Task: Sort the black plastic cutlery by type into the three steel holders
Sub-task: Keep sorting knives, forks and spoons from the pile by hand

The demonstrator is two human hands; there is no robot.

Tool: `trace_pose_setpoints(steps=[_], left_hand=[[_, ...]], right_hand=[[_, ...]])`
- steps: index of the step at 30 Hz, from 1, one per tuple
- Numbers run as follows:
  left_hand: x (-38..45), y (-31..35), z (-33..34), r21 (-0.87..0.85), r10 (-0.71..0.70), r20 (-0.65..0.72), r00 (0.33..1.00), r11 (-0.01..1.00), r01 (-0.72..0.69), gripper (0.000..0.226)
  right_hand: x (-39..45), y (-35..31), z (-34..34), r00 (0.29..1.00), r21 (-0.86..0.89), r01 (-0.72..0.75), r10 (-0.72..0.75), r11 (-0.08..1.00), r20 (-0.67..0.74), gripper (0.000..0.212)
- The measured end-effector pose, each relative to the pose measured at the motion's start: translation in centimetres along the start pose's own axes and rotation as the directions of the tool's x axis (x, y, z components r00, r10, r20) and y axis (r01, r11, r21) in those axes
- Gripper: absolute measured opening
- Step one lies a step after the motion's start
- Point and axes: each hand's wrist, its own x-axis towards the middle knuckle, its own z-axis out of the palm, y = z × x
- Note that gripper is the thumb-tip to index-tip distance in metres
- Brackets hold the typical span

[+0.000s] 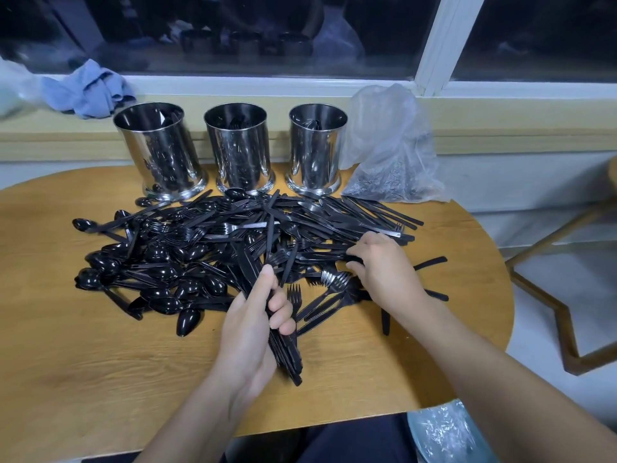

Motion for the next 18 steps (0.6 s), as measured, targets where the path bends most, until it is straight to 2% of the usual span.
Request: trace_pose_setpoints(steps=[2, 6, 9, 12, 15, 18], left_hand=[[-0.1, 0.1, -0.2, 0.047, 0.005, 0.016, 1.0, 0.999, -0.006, 0.037], [-0.1, 0.0, -0.5, 0.093, -0.009, 0.014, 1.0, 0.996, 0.008, 0.037], [0.1, -0.3, -0.6, 0.08, -0.008, -0.007, 1.0, 0.997, 0.008, 0.041], [0.2, -0.3, -0.3, 0.119, 0.033, -0.001, 0.999, 0.992, -0.033, 0.039], [0.2, -0.3, 0.4, 0.158, 0.075, 0.015, 0.997, 0.984, -0.076, 0.033], [0.1, -0.6, 1.1, 0.133, 0.132, 0.011, 0.991, 0.982, -0.133, 0.035]], right_hand=[[0.4, 0.3, 0.5, 1.0, -0.046, 0.029, -0.028, 0.999, 0.008, 0.013], [0.8, 0.5, 0.1, 0.998, -0.109, 0.057, -0.06, 0.992, -0.029, 0.022], [0.1, -0.4, -1.6, 0.999, -0.063, 0.032, -0.034, 0.997, -0.038, 0.023], [-1.6, -3.1, -3.7, 0.999, 0.172, -0.044, 0.046, 0.984, -0.007, 0.02], [-4.3, -6.7, -5.0, 0.99, 0.499, -0.142, 0.11, 0.855, 0.093, 0.022], [-6.6, -9.7, -5.1, 0.986, 0.662, -0.161, 0.089, 0.732, 0.141, 0.026]])
